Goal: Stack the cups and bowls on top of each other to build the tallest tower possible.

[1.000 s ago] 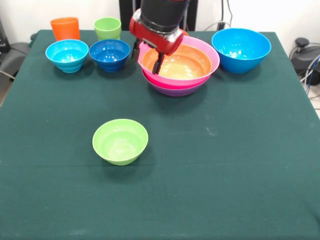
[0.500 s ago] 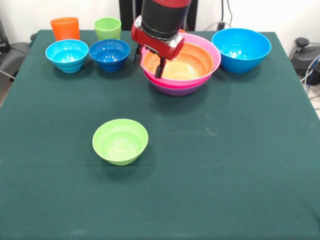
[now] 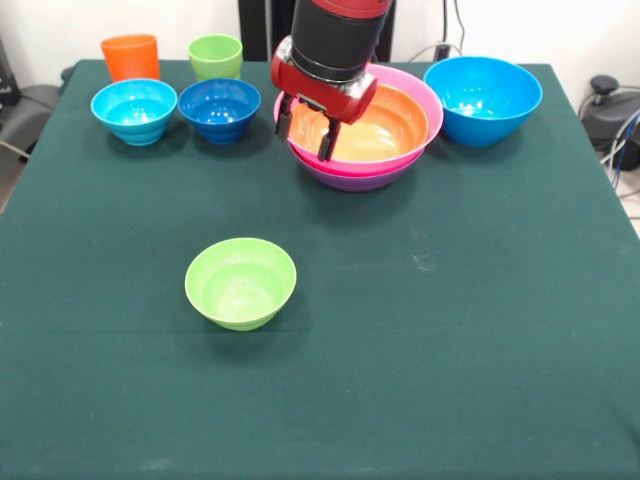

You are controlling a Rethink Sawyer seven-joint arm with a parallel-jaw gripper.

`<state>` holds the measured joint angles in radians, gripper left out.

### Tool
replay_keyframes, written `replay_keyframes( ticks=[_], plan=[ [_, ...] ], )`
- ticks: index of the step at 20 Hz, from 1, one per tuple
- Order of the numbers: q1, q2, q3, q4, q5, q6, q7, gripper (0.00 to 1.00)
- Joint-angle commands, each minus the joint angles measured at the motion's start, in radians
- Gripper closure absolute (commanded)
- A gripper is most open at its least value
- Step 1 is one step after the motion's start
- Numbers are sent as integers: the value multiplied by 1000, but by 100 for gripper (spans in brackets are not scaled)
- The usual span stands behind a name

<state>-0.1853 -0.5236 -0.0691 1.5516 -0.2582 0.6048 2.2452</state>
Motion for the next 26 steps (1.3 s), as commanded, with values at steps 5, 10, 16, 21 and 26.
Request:
replay_keyframes(
  ticks=[5, 10, 16, 21, 26],
  plan=[
    [5, 16, 117, 54, -72, -29, -101, 0],
    [0, 15, 122, 53, -72, -25, -106, 0],
    [0, 4, 125, 38, -85, -14, -132, 0],
    [-18, -114, 160, 24, -24, 244, -229, 0],
    [-22, -228, 183, 25, 18, 463, -243, 0]
  ],
)
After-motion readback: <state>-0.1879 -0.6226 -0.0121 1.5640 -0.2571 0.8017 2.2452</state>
